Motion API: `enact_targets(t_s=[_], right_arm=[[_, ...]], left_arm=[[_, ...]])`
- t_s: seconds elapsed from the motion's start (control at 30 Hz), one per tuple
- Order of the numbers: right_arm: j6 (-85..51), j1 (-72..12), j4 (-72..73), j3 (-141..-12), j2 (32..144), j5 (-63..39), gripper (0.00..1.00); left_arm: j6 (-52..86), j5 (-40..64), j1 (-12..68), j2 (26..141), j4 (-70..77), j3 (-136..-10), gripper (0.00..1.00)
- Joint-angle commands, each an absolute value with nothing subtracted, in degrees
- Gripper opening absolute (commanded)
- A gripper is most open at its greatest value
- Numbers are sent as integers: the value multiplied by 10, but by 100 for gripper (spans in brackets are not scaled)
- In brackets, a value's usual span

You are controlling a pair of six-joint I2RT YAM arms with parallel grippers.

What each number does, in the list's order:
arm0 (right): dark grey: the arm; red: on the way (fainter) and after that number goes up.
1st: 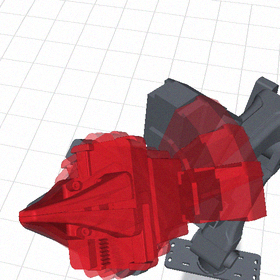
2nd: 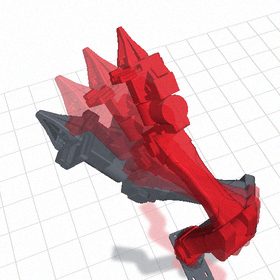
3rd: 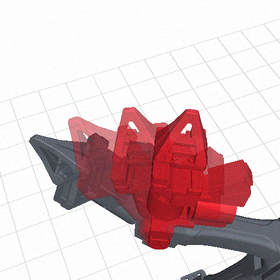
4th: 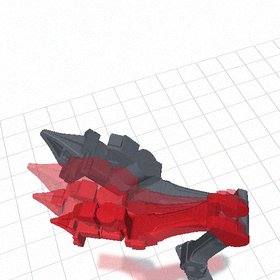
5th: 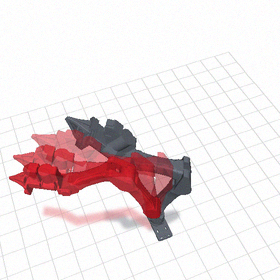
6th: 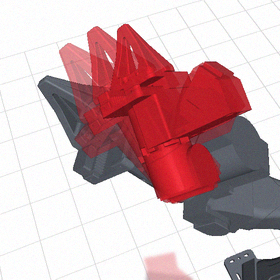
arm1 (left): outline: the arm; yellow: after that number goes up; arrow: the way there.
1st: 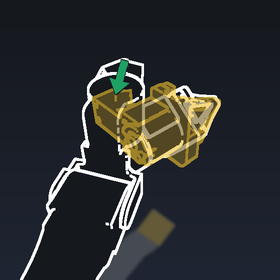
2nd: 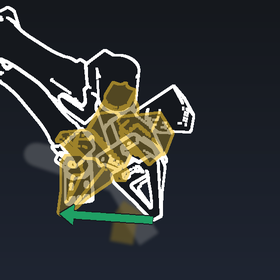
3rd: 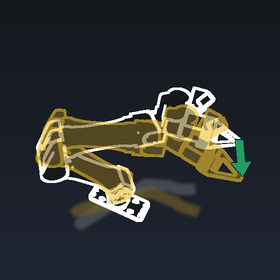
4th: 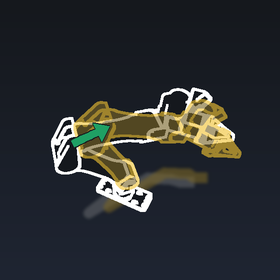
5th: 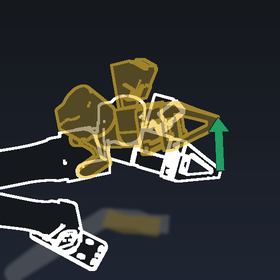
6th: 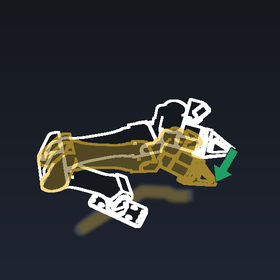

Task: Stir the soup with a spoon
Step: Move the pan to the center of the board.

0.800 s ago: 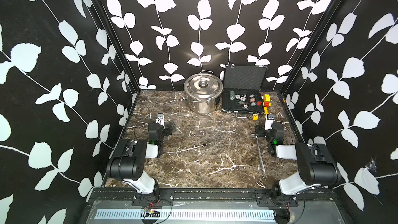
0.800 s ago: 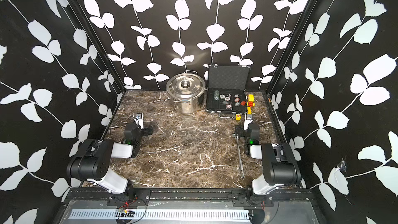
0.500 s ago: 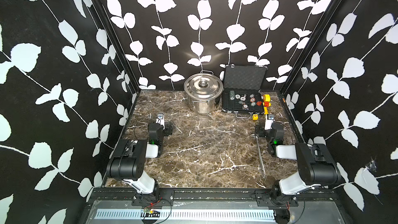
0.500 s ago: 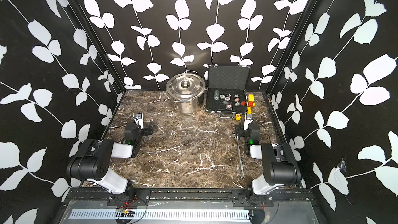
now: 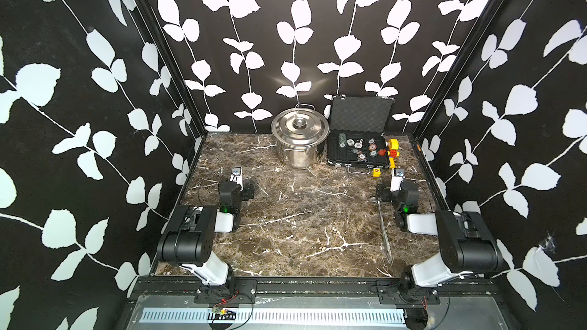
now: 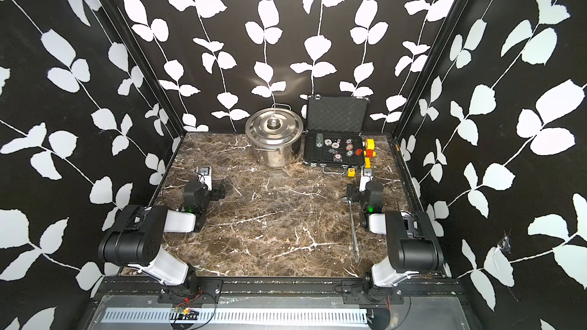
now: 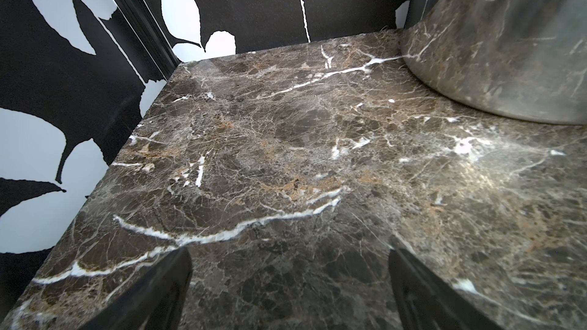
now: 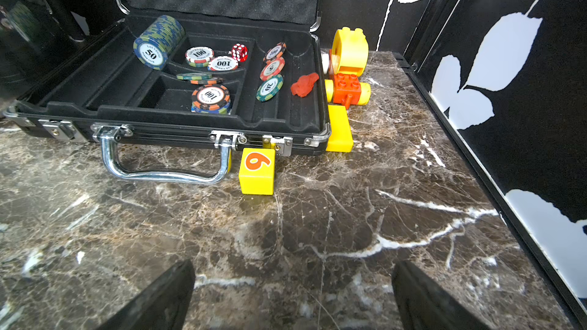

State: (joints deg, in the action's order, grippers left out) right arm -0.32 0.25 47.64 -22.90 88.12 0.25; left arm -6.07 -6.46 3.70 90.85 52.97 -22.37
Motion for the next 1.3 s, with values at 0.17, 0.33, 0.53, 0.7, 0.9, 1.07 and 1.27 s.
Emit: enact_targets(t_s=[0.17, 0.33, 0.53, 0.7, 0.9, 1.07, 1.27], right_arm=[[-7, 0, 125, -375, 734, -13, 98], [-14, -18, 133, -386, 663, -116, 88], [141, -176, 100, -485, 714, -165, 79], [330, -299, 63, -612, 844, -173, 74], [426, -350, 80, -742, 991, -169, 65], [446, -353, 88, -825, 1067, -172, 58], [488, -353, 75, -866, 1107, -149, 51]], left_arm=[[-29, -169, 34, 791, 316, -301, 99], [114, -293, 34, 691, 72, -412, 99], [166, -118, 34, 656, -160, -540, 99], [158, -10, 33, 626, -256, -571, 99], [121, -15, 33, 570, -287, -536, 99], [95, -38, 34, 554, -307, -538, 99], [83, -40, 34, 550, -303, -539, 99]])
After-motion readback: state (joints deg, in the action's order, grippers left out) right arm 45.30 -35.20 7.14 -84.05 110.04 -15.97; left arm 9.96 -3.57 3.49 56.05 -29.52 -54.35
